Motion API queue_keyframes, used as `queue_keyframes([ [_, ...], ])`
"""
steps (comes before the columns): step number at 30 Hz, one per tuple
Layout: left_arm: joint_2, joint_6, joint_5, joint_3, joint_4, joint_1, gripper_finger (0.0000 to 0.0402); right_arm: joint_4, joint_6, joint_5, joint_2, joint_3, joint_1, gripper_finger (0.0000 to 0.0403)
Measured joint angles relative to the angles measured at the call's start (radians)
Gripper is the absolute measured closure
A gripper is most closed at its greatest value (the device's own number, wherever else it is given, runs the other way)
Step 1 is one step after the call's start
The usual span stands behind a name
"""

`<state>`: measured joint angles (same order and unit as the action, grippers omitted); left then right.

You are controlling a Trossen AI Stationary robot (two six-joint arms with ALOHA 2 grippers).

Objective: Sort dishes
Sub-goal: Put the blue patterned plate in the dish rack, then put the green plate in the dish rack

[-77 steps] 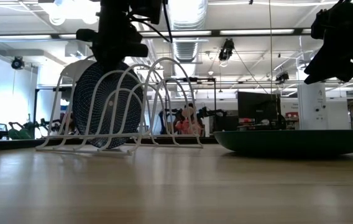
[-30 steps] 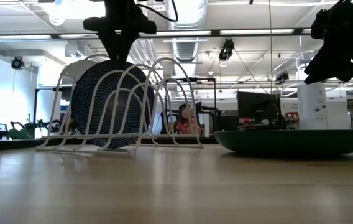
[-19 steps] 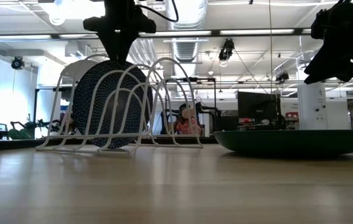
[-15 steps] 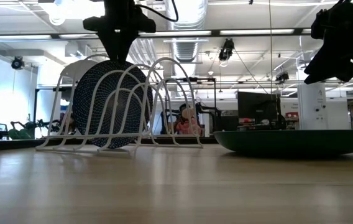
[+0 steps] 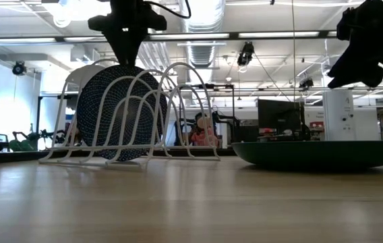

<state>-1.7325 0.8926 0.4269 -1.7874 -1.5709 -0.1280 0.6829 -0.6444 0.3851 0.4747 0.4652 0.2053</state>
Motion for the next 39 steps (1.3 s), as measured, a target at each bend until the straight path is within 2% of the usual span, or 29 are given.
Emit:
queue_keyframes([
  [11,0.004,-0.054,-0.027,0.0,0.0,-0.001,0.0283,-0.093,0.042,0.002,0.0,0.0,0.0,0.0217],
  [31,0.07,-0.049,-0.025,-0.001,-0.001,-0.012,0.0283,-0.097,0.048,0.008,0.0,0.0,0.0,0.0217],
  [36,0.078,-0.064,-0.052,-0.101,-0.001,0.025,0.0283,-0.182,0.103,0.009,0.01,-0.009,0.0,0.0217],
  [39,0.071,-0.088,-0.019,-0.21,0.0,0.082,0.0283,-0.285,0.159,0.009,0.048,-0.019,-0.001,0.0218],
])
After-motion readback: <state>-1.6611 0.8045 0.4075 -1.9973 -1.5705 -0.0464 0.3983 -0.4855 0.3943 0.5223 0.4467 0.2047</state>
